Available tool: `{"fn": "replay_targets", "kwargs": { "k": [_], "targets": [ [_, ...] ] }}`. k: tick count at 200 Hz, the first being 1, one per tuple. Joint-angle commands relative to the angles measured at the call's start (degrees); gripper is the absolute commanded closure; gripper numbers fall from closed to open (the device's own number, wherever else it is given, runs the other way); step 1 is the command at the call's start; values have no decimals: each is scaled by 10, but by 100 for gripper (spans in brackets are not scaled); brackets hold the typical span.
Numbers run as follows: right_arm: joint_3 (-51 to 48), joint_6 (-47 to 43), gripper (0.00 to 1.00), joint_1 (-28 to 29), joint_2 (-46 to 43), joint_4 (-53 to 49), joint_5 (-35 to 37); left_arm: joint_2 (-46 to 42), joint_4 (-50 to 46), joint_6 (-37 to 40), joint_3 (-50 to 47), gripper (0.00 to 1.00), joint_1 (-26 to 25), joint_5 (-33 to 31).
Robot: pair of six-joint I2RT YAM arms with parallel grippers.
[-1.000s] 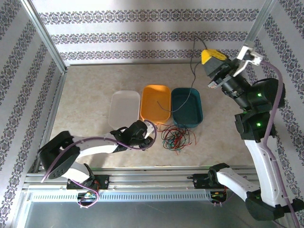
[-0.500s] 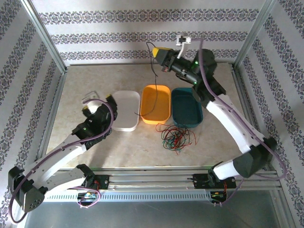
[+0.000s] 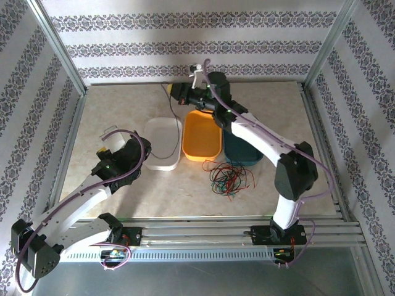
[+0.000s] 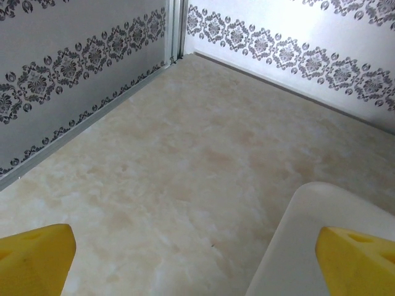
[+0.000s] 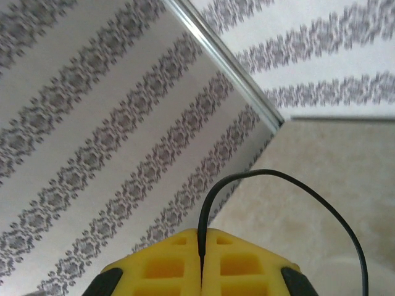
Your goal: Untangle the cables
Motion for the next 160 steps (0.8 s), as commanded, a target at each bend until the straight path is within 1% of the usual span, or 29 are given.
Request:
{"fn": "replay_targets", "kwargs": {
  "k": [1, 27, 48, 71, 94, 112, 118, 128, 134, 141, 160],
  "targets": [
    [-8, 36, 100, 14, 52, 28, -44, 13, -29, 14, 22, 0, 5, -4],
    [-3, 73, 100, 23, 120, 49, -83, 35, -28, 54, 34, 0, 4, -24],
    [5, 79, 100, 30, 163, 43, -84, 40, 36, 133, 24, 1, 3, -9],
    [5, 50, 100, 34, 185, -8, -36, 40, 50, 131, 22, 1, 2, -5],
    [3, 12, 100, 37, 189, -69, 27, 38, 51, 118, 23, 1, 2, 10],
    [5, -13, 100, 41, 188, -103, 59, 43, 50, 115, 28, 1, 2, 26],
    [8, -22, 93, 41, 187, -113, 65, 45, 51, 116, 31, 1, 2, 32],
    [11, -32, 73, 43, 180, -124, 74, 47, 61, 131, 34, 1, 2, 49],
    [9, -39, 65, 45, 174, -127, 81, 50, 64, 136, 36, 1, 2, 57],
    [6, -50, 59, 46, 162, -130, 89, 54, 65, 136, 40, 1, 2, 62],
    [-4, -74, 52, 49, 127, -135, 115, 58, 78, 141, 42, 1, 3, 77]
  ]
}}
